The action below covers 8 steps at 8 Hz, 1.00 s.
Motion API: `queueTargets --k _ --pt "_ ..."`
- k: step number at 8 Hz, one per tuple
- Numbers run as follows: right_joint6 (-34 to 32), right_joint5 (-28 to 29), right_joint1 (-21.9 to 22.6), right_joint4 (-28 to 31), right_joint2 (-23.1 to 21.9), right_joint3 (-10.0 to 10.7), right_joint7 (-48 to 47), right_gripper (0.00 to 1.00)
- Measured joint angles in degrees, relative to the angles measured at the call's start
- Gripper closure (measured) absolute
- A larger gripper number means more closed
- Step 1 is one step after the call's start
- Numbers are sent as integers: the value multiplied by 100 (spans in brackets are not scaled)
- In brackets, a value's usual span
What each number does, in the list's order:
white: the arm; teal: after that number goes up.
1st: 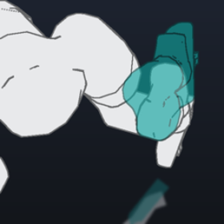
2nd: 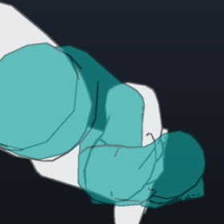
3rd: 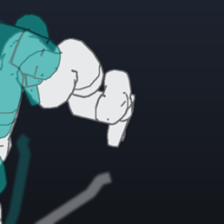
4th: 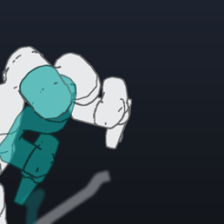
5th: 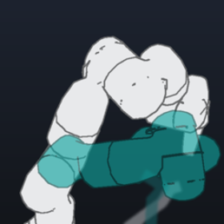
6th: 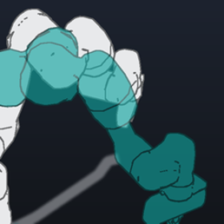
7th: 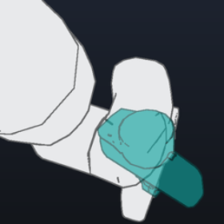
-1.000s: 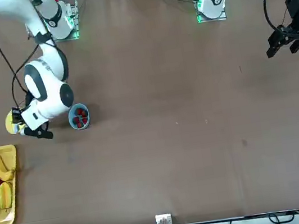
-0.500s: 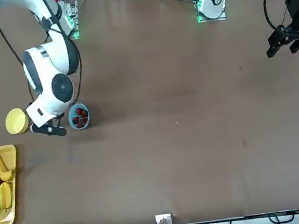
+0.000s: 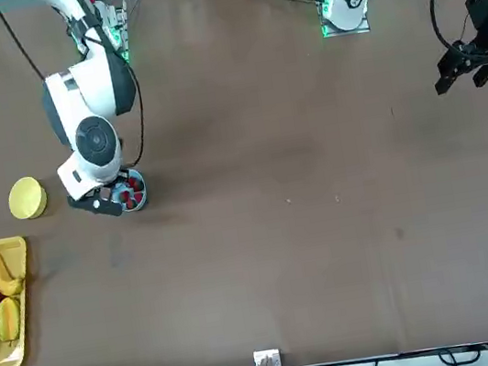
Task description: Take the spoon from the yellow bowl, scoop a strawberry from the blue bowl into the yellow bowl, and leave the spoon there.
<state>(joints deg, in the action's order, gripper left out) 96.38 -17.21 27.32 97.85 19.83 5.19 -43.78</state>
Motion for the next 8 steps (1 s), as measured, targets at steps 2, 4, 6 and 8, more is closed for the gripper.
queueTargets --k 2,4,6,8 --pt "274 289 113 -1 148 -2 -673 89" --pt "442 527 120 0 228 10 -999 89" --pt "498 679 80 29 239 37 -1037 89" --pt "561 787 -41 87 240 61 -1037 89"
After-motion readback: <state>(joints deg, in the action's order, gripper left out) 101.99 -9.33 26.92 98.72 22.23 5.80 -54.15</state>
